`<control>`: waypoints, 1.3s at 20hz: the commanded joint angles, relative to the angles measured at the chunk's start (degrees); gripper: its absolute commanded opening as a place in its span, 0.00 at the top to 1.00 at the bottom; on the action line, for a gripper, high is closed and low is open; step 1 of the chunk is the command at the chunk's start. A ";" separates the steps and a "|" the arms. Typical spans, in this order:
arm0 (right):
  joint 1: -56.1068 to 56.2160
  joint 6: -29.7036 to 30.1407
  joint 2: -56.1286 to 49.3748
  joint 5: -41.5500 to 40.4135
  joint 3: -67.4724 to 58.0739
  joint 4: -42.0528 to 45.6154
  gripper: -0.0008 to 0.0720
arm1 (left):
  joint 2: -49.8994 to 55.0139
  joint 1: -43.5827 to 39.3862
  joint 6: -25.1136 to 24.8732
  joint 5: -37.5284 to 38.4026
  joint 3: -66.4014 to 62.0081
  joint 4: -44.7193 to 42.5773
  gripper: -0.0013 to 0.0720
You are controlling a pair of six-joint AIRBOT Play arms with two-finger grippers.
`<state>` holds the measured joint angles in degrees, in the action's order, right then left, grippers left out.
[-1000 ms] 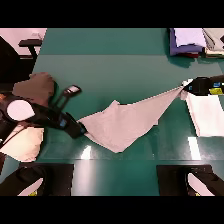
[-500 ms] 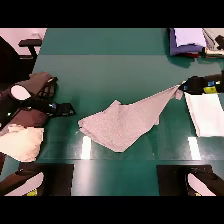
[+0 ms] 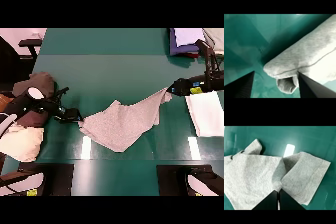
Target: Fold the shirts.
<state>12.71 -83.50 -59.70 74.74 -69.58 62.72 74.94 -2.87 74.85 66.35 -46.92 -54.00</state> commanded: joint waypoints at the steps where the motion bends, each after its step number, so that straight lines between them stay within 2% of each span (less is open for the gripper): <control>1: 0.42 0.00 0.28 -0.59 -0.02 0.00 0.97 | 0.63 -2.29 -0.17 -3.04 0.15 0.35 0.14; 5: 0.42 0.00 1.92 -2.19 -0.02 0.24 0.97 | 0.63 -2.58 0.09 -2.27 0.20 0.24 0.14; 6: 0.42 -0.02 2.23 -2.54 -0.02 0.26 0.97 | 0.63 -2.58 0.11 -2.49 0.22 0.26 0.22; 8: 0.42 -0.02 2.95 -2.75 -0.02 0.26 0.97 | 0.63 -2.56 0.09 -3.41 0.20 0.46 0.64; 10: 0.39 -0.02 3.80 -2.86 -0.02 0.33 0.97 | 0.46 -2.56 0.04 -3.91 -0.13 0.39 0.95; 14: -2.82 0.00 5.40 -2.27 -3.98 0.33 0.97 | -5.01 -1.42 0.22 -2.12 -8.02 0.37 0.96; 21: -7.61 1.51 4.79 4.20 -30.95 0.33 0.97 | -26.16 5.05 1.64 -3.67 -43.23 0.13 0.96; 26: -7.85 1.51 4.79 8.02 -46.75 0.50 0.97 | -31.82 5.05 1.68 -3.91 -62.77 0.15 0.96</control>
<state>5.15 -82.11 -54.87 80.38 -108.03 63.07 46.61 1.80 76.40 63.16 -99.22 -53.67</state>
